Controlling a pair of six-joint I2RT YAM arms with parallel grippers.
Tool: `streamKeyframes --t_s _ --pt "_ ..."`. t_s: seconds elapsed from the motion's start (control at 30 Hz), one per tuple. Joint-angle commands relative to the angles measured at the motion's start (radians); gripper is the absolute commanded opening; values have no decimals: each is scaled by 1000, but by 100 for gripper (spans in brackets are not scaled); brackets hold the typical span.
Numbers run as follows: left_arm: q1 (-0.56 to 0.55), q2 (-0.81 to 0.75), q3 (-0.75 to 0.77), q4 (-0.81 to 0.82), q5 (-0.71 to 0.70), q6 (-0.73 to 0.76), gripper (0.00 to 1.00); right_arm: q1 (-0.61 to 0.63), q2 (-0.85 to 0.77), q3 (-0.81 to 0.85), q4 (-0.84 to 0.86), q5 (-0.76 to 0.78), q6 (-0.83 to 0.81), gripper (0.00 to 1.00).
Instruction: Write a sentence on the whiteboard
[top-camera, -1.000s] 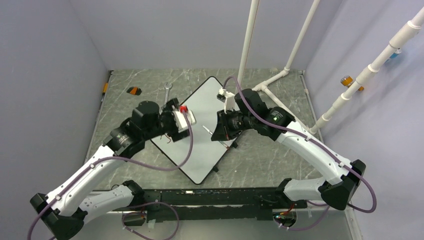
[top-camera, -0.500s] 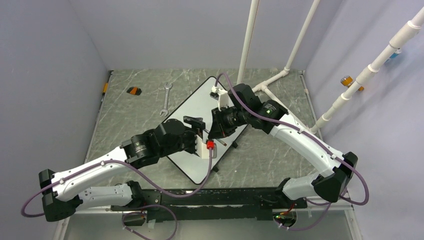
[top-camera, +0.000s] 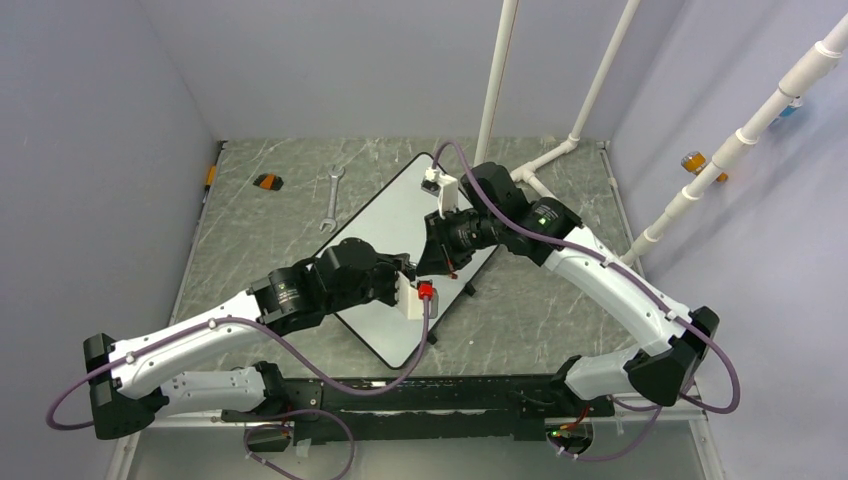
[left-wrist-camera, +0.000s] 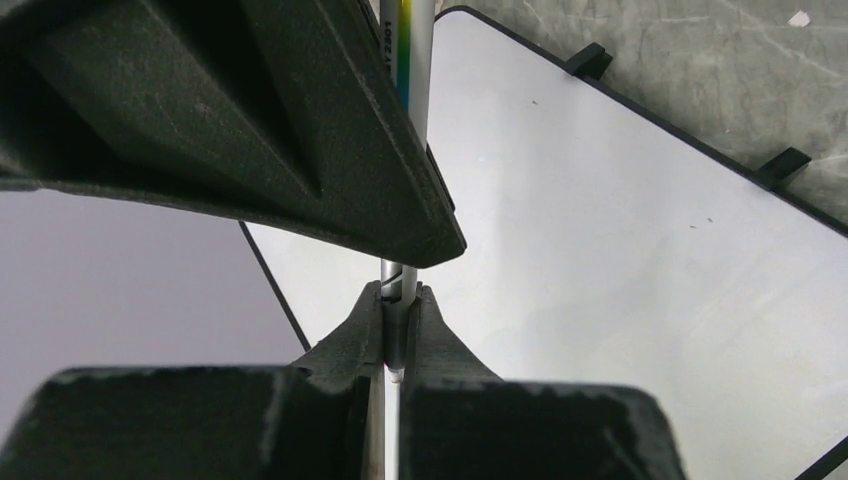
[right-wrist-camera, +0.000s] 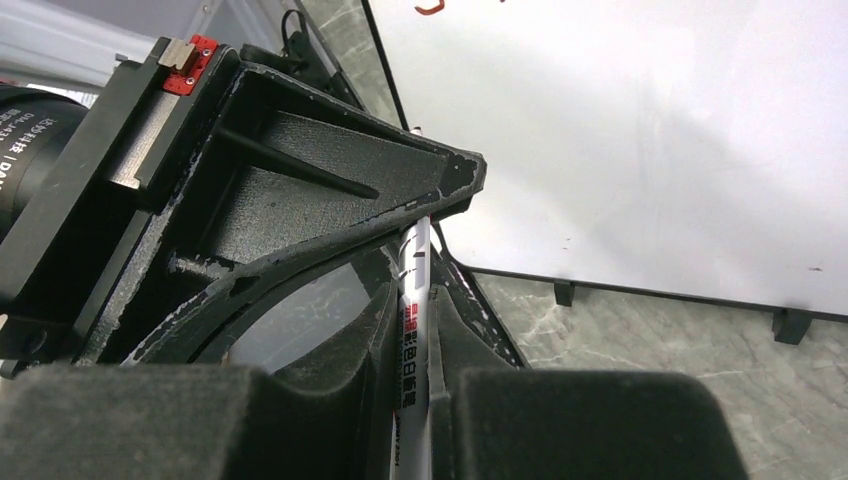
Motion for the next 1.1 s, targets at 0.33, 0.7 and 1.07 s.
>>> streamKeyframes --t_s 0.33,0.7,1.07 --pt "3 -4 54 151 -79 -226 0 8 -165 -13 170 150 70 58" --pt "16 31 107 189 -83 -325 0 8 -195 -47 221 201 106 52" --pt "15 40 93 223 -45 -348 0 8 -179 -53 269 235 123 39"
